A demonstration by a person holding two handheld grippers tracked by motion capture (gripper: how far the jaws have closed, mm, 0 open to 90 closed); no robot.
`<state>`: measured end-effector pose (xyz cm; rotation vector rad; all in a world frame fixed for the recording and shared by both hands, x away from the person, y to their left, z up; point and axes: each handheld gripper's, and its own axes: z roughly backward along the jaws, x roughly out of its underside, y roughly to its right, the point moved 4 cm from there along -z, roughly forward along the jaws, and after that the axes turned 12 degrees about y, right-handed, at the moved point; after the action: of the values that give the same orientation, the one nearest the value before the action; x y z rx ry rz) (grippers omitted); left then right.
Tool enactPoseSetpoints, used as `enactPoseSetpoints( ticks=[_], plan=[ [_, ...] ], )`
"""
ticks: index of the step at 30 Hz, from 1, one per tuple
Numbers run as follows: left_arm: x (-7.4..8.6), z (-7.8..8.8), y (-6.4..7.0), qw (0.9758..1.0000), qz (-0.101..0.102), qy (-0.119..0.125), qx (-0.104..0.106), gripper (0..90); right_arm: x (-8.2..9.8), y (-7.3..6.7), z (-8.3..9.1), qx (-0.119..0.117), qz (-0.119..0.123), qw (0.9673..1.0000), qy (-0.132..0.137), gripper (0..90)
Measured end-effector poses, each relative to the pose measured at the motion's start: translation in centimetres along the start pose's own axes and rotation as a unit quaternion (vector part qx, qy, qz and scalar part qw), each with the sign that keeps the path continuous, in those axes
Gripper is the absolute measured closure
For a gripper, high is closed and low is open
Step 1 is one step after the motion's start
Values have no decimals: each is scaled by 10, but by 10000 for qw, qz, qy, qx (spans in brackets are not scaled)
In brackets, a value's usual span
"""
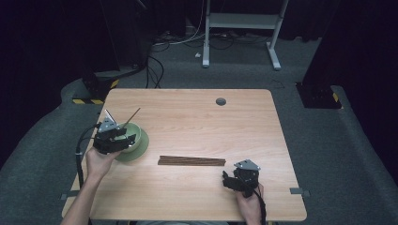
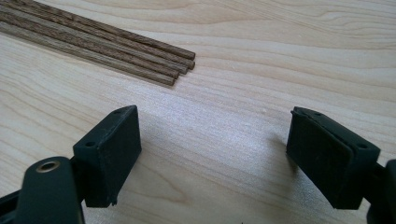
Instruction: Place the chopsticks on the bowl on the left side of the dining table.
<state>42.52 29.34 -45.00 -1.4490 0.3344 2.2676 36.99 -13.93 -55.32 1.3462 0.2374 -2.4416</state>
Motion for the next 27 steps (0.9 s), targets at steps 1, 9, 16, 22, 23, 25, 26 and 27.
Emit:
enactPoseSetpoints(
  ticks=[1,9,16,22,23,25,26,27],
  plan=[
    [0,0,1,10000,14,23,18,486,0,0,0,0,2,10000,0,171],
    [-4,-2,9,9998,53,63,174,486,0,0,0,0,1,10000,-1,171],
    [-6,-5,16,9996,33,77,287,485,0,0,0,-5,11,10000,2,171],
    [-7,-7,22,9992,6,115,375,478,0,0,0,-5,12,10000,3,171],
    [-8,-8,24,9991,40,120,412,475,0,0,0,-6,12,10000,4,171],
    [-8,-10,27,9990,35,106,439,468,0,0,0,-6,12,10000,3,171],
    [-8,-10,27,9990,35,106,439,466,0,0,0,-6,12,10000,3,171],
    [-8,-11,29,9988,39,126,465,465,0,0,0,-6,12,10000,3,171]
  ],
)
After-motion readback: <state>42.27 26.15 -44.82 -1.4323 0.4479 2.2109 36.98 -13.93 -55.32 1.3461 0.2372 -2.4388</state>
